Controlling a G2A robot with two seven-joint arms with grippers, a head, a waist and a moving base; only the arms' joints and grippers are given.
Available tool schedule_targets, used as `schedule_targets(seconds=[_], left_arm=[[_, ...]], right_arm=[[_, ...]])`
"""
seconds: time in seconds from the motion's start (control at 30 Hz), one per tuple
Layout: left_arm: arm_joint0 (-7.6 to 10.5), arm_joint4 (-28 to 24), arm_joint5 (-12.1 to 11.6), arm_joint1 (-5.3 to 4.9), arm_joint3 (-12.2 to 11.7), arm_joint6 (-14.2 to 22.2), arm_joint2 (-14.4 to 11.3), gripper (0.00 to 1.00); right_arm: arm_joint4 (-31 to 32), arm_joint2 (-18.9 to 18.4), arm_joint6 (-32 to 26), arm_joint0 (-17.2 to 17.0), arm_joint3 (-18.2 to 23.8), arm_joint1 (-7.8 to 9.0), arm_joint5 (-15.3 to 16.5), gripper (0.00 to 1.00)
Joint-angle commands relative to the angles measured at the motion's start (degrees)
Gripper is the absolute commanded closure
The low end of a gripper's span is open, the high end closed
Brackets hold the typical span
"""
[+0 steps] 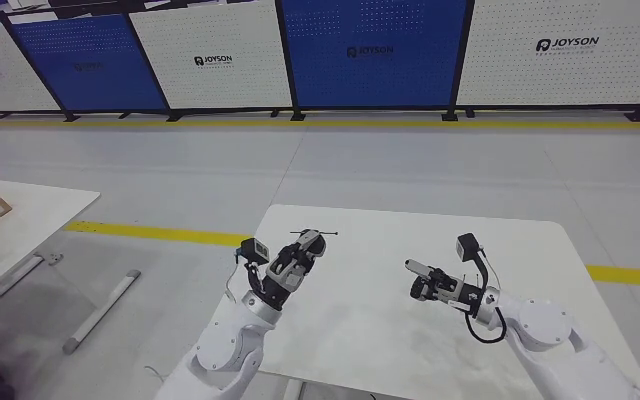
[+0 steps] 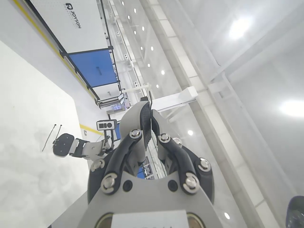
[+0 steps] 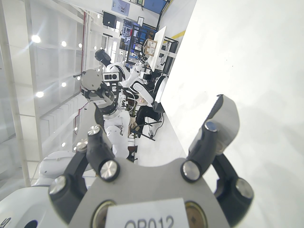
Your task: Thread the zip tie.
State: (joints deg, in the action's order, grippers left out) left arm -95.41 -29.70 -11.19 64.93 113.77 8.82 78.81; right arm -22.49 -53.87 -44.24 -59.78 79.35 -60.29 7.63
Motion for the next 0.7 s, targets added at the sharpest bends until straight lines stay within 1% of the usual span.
schedule_targets(seconds=[0.0, 0.07, 0.1, 0.13, 0.2, 0.23, 0.3, 0.33, 0.43, 0.47, 0.53, 0.67], left_arm=[[0.68, 4.1, 3.3, -0.06, -1.5, 0.9, -1.3, 1.00], [1.49, 7.9, 5.3, -0.07, -2.8, 1.1, -2.6, 1.00], [1.67, 10.0, 6.4, -0.10, -3.9, 1.5, -3.3, 1.00], [1.99, 12.4, 7.0, -0.11, -5.3, 1.8, -4.1, 1.00], [2.35, 15.4, 6.4, -0.10, -7.7, 2.7, -5.4, 1.00], [2.45, 17.7, 6.1, -0.12, -9.6, 3.1, -6.1, 1.00], [2.43, 20.4, 5.6, -0.17, -11.7, 4.2, -7.1, 1.00], [2.27, 22.7, 5.8, -0.26, -12.5, 4.7, -7.6, 1.00], [1.76, 28.0, 6.2, -0.47, -13.2, 5.8, -8.8, 1.00], [1.52, 29.0, 6.1, -0.50, -12.9, 5.4, -8.9, 1.00], [0.91, 27.2, 5.7, -0.41, -12.4, 5.3, -9.1, 1.00], [0.91, 27.2, 5.7, -0.41, -12.4, 5.3, -9.1, 1.00]], right_arm=[[0.0, 0.0, 0.0, 0.0, 0.0, 0.00, 0.0, 0.00], [0.0, 0.0, 0.0, 0.0, 0.0, 0.00, 0.0, 0.00], [0.0, 0.0, 0.0, 0.0, 0.0, 0.00, 0.0, 0.00], [0.0, 0.0, 0.0, 0.0, 0.0, 0.00, 0.0, 0.00], [0.0, 0.0, 0.0, 0.0, 0.0, 0.00, 0.0, 0.00], [0.0, 0.0, 0.0, 0.0, 0.0, 0.00, 0.0, 0.00], [0.0, 0.0, 0.0, 0.0, 0.0, 0.00, 0.0, 0.00], [0.0, 0.0, 0.0, 0.0, 0.0, 0.00, 0.0, 0.00], [0.0, 0.0, 0.0, 0.0, 0.0, 0.00, 0.0, 0.00], [0.0, 0.0, 0.0, 0.0, 0.0, 0.00, 0.0, 0.00], [0.0, 0.0, 0.0, 0.0, 0.0, 0.00, 0.0, 0.00], [0.0, 0.0, 0.0, 0.0, 0.0, 0.00, 0.0, 0.00]])
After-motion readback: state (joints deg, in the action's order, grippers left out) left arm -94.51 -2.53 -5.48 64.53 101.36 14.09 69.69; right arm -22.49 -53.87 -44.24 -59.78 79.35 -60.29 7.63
